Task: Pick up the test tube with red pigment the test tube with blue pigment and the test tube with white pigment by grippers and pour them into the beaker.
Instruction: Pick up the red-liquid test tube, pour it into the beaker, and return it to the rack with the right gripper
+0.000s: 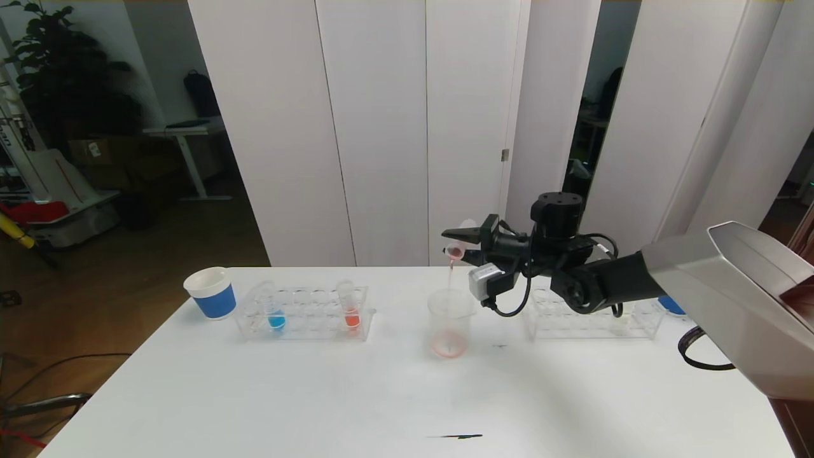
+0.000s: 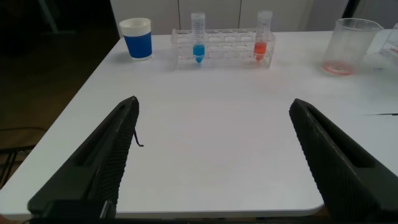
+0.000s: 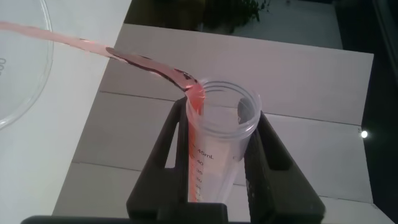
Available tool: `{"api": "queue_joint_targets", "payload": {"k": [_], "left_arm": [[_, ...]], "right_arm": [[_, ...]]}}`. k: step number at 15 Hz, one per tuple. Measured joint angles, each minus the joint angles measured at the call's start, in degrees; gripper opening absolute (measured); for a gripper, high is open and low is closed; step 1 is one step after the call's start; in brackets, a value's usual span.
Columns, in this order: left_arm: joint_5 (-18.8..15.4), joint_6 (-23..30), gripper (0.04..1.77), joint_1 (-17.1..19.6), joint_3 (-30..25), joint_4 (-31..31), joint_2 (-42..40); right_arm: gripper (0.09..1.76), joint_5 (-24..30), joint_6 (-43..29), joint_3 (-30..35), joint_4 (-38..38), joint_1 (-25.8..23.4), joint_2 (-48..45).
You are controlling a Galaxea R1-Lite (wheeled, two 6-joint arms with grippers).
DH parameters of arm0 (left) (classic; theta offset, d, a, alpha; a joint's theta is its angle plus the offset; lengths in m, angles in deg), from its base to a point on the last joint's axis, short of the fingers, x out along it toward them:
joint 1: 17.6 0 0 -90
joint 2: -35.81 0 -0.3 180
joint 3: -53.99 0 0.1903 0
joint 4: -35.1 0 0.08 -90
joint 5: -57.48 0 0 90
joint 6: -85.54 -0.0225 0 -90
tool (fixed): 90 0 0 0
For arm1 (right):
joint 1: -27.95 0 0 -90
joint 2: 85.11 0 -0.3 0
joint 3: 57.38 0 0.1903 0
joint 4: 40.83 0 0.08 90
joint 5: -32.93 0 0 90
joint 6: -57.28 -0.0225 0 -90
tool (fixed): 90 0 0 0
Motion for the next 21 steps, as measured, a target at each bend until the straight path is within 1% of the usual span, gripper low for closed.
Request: {"api": "queue_joint_targets", "payload": {"k": [3, 12, 21], "left_arm": [[0.0, 0.0, 1.73, 0.0, 0.0, 0.0, 0.0], [0.0, 0.0, 1.73, 0.0, 0.0, 0.0, 0.0], [0.0, 0.0, 1.73, 0.0, 0.0, 0.0, 0.0]], "right_arm": [[0.58, 0.0, 1.4, -0.5, -0.1, -0.1, 0.2], [0.58, 0.0, 1.7, -3.3, -0.2, -0.1, 1.3], [0.58, -0.3, 1.2, -3.6, -0.6, -0.1, 1.1]]}}
